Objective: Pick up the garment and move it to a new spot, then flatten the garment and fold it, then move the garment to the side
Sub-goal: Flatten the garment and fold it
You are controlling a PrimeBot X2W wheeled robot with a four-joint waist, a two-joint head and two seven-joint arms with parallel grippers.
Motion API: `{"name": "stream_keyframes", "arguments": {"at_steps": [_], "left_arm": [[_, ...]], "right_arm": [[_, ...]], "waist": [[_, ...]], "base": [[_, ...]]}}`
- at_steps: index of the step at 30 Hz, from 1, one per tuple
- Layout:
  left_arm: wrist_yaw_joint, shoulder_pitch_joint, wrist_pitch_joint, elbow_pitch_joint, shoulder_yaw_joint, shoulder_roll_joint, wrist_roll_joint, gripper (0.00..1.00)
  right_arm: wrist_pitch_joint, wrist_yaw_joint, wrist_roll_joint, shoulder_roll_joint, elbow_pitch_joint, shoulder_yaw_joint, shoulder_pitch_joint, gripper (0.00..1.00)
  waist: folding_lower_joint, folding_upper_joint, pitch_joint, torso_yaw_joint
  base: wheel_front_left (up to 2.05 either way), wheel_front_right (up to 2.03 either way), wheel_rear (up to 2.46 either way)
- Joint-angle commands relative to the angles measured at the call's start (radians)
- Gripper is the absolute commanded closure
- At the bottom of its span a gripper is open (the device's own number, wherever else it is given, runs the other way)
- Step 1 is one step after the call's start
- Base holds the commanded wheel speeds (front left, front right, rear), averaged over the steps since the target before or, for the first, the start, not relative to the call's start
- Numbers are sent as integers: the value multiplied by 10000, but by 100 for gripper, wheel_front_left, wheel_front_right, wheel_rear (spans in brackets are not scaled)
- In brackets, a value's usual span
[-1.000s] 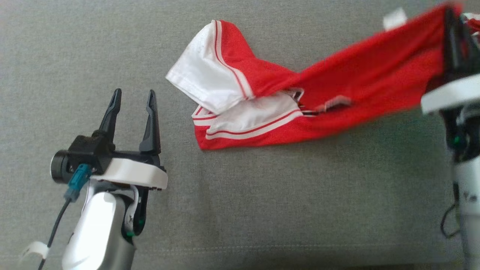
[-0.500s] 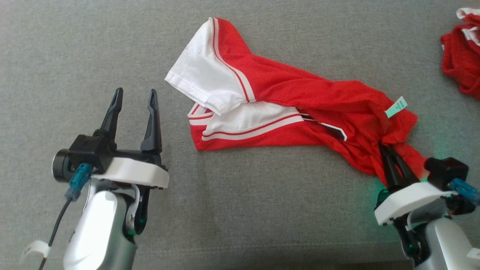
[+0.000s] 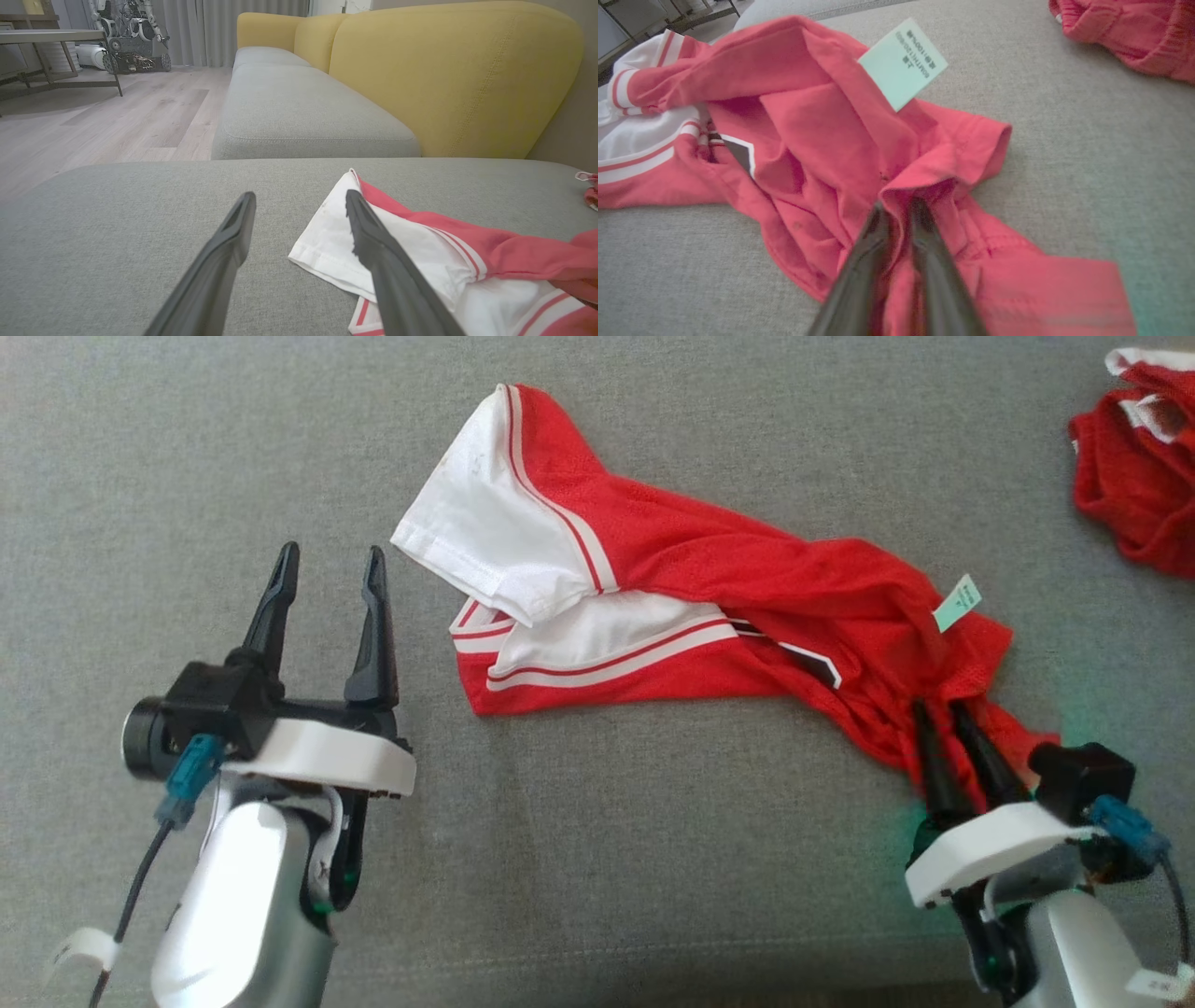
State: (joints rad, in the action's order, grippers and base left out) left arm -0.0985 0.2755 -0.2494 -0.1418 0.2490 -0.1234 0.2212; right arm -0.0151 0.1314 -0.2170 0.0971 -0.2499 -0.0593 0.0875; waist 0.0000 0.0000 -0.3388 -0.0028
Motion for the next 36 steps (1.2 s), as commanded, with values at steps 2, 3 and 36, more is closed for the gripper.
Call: {"name": "stream_keyframes", "arguments": {"at_steps": [2, 3, 36], "left_arm": [[-111, 176, -87, 280, -299, -292, 61, 0], [-134, 132, -73, 295, -304, -307, 64, 0], [-397, -791, 441, 676, -231, -794, 262, 0]], "right_arm": [[-311, -7, 158, -148, 331, -272, -367, 0], [-452, -7, 199, -177, 515, -250, -440, 0], [-734, -7, 851, -271, 3165, 369, -166, 0]], "waist": [[0, 0, 152, -25], [0, 0, 197, -30], [0, 0, 1132, -131]], "base": [[0, 0, 0], [0, 0, 0], [0, 0, 0]]}}
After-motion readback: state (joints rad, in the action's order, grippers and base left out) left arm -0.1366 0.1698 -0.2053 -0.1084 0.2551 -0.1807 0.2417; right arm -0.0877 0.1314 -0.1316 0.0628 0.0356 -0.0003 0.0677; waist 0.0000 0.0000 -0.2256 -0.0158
